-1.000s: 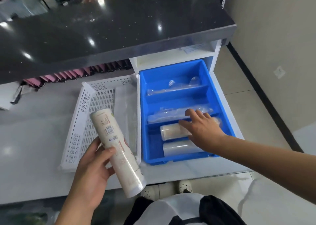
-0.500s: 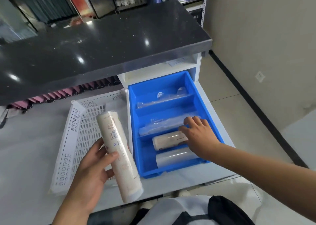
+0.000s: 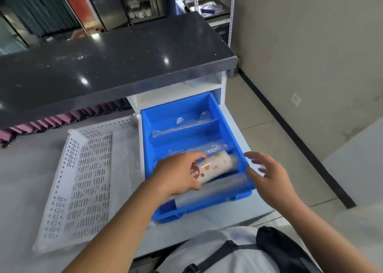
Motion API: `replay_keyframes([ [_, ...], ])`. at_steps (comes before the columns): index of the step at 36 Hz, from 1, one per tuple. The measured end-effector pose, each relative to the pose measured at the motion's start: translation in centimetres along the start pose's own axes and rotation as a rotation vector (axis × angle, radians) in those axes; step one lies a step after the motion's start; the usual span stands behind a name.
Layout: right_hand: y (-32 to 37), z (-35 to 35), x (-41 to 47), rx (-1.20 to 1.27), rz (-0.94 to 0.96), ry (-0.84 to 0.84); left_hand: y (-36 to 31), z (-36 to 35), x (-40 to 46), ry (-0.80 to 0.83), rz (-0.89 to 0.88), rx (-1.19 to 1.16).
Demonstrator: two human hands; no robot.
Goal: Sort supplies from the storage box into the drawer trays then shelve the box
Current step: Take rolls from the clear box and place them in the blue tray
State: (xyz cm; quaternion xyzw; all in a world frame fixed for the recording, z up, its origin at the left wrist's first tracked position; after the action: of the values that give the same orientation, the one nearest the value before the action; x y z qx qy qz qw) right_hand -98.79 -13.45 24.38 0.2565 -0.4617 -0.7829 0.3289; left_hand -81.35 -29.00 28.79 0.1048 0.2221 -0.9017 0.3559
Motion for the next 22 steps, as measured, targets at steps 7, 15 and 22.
replay_keyframes([
  [7, 0.2, -0.8, -1.8, 0.046, -0.060, 0.061, -3.1, -2.9, 3.0, -0.017, -0.098, 0.160],
  [15, 0.2, -0.6, -1.7, -0.006, -0.066, 0.076, -3.4, -4.5, 3.3, -0.027, -0.117, 0.123],
  [22, 2.0, -1.7, -1.8, -0.248, 0.068, 0.148, -3.1, -4.9, 2.5, -0.053, -0.118, -0.034],
])
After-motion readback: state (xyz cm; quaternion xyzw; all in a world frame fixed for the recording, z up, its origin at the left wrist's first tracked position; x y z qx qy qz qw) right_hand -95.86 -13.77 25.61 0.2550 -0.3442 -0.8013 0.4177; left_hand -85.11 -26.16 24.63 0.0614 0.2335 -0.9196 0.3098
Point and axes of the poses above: each hand's wrist, its own x-axis towards the middle knuckle, its own z-axis out of the back of the hand, y = z × x, the point moved 6 cm from there along x, towards the middle knuckle, and after that the axes turned 3 degrees about x, right-handed, at the moved point
